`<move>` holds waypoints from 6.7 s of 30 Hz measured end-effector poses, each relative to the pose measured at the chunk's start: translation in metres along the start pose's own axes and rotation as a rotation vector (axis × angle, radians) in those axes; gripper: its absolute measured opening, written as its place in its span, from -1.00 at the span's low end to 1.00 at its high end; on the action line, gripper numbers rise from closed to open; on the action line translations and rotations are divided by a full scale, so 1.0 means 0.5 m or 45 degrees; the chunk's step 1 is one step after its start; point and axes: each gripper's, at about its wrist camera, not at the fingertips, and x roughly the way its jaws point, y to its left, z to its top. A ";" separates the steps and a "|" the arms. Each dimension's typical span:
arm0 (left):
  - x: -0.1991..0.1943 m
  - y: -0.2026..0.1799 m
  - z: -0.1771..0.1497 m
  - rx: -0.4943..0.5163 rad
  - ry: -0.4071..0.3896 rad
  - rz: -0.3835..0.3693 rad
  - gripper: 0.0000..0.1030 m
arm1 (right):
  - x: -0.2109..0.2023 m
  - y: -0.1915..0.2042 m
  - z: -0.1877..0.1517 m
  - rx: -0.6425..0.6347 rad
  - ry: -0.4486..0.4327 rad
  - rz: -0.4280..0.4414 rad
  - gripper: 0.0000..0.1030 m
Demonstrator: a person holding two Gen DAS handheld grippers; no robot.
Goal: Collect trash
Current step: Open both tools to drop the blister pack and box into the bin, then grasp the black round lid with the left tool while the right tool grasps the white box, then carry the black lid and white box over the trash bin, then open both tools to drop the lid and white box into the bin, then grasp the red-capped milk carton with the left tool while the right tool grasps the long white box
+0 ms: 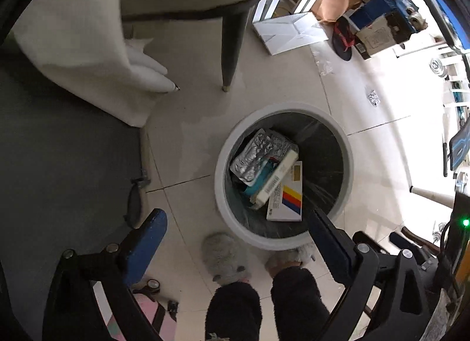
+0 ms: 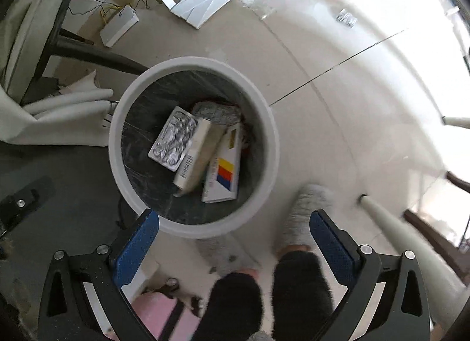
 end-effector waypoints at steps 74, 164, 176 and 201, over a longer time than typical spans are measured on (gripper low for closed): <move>-0.539 -1.115 0.198 0.628 0.069 0.036 0.98 | -0.954 -0.919 0.357 0.930 -0.284 0.131 1.00; -0.035 -0.027 -0.009 0.010 -0.049 0.058 0.97 | -0.062 -0.027 -0.027 0.027 -0.064 0.049 1.00; -0.156 -0.047 -0.079 0.084 -0.093 0.118 0.97 | -0.209 -0.012 -0.067 -0.059 -0.147 -0.079 1.00; -0.671 -0.081 -0.269 0.136 -0.303 0.057 0.97 | -0.804 0.034 -0.262 -0.137 -0.395 0.013 1.00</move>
